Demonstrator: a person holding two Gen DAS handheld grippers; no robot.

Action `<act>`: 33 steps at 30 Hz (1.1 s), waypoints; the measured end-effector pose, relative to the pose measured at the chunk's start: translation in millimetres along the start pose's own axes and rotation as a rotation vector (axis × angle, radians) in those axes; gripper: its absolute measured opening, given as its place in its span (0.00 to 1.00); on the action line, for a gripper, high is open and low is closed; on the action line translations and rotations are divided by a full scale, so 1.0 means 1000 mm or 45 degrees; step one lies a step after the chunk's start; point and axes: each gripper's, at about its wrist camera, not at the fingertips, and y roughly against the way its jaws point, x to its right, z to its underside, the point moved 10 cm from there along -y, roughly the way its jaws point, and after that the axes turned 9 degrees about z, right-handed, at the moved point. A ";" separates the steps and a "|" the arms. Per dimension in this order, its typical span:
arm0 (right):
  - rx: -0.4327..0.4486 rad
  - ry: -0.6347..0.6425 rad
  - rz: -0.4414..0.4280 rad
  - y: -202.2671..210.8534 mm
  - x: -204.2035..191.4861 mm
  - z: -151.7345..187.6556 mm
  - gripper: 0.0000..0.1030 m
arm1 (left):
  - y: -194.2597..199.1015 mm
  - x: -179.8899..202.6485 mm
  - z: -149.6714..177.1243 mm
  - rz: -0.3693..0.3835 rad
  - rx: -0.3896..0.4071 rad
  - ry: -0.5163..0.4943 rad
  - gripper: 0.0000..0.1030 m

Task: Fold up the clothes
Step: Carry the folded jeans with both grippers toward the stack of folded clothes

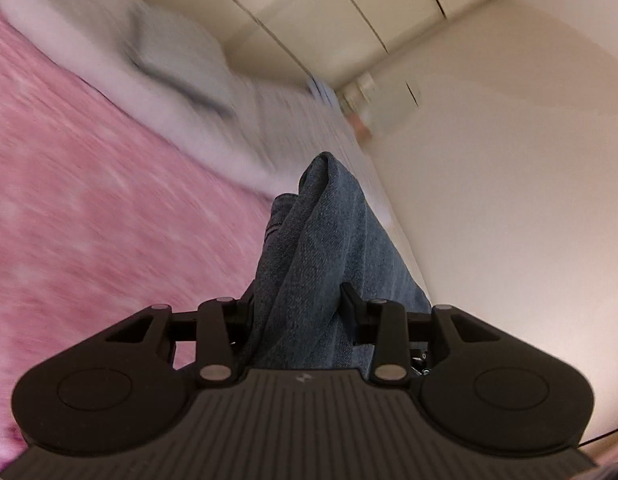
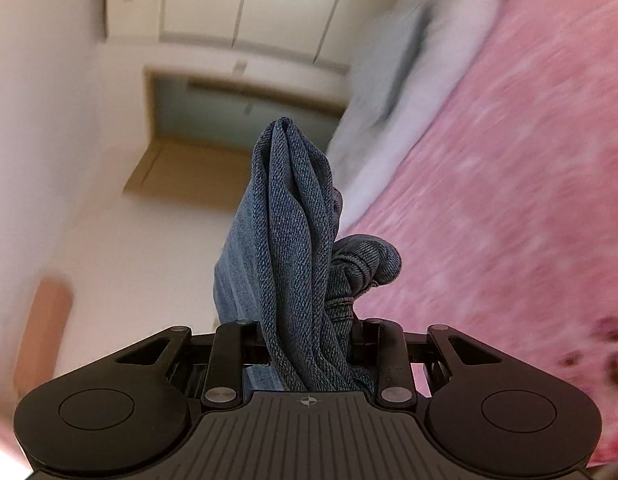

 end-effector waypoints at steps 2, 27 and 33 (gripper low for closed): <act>-0.050 0.022 -0.017 -0.038 -0.021 0.024 0.28 | 0.046 -0.016 -0.018 -0.032 0.056 0.008 0.33; -0.550 0.176 -0.076 -0.452 -0.201 0.262 0.28 | 0.443 -0.224 -0.178 -0.262 0.472 0.196 0.33; -0.667 0.219 -0.125 -0.528 -0.239 0.284 0.28 | 0.486 -0.268 -0.234 -0.285 0.485 0.168 0.33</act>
